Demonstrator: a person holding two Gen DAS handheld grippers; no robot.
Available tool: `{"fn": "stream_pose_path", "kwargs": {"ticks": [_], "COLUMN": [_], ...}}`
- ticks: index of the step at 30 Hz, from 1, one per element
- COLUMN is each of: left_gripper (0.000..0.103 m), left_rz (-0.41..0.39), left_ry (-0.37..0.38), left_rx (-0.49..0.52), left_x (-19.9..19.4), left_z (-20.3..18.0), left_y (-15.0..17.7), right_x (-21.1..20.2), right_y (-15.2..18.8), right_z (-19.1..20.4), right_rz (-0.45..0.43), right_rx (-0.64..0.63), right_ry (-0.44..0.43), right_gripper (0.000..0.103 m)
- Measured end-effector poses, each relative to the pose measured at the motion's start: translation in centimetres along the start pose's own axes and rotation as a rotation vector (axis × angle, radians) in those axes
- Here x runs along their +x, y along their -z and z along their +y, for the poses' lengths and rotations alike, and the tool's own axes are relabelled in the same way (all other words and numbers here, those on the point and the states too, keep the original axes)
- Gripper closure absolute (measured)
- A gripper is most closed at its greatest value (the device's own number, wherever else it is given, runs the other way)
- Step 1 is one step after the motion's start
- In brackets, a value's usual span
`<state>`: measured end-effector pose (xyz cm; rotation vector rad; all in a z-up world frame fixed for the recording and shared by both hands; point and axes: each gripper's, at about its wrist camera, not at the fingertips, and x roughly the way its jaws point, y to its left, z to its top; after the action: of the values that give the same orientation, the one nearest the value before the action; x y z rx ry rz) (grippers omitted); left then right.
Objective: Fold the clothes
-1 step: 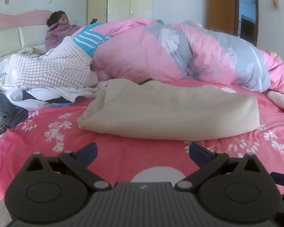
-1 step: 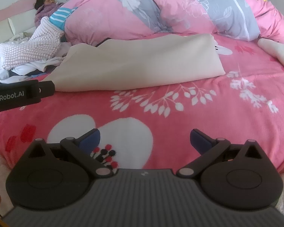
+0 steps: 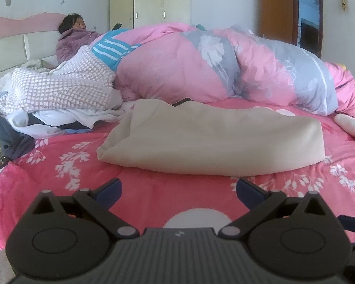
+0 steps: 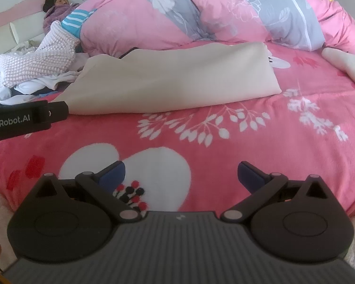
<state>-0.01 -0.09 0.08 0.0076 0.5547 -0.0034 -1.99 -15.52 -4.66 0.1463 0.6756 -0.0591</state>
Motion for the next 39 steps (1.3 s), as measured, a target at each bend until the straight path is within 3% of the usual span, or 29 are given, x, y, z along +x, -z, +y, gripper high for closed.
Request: {"fn": "stream_pose_path", "kwargs": {"ticks": [11, 39], "left_gripper": [0.000, 0.000], "left_rz": [-0.023, 0.042], "left_ry": [-0.021, -0.004], "left_rx": [0.018, -0.051], "left_x": [-0.3, 0.1], "left_z": [-0.5, 1.3], "left_y": [-0.3, 0.2], "right_x": [0.3, -0.6], "right_y": [0.0, -0.1], "right_z": [-0.4, 0.0], "right_rz": [0.000, -0.009], "right_rx": [0.006, 0.019], "right_ry": [-0.004, 0.082], "right_gripper": [0.001, 0.001]}}
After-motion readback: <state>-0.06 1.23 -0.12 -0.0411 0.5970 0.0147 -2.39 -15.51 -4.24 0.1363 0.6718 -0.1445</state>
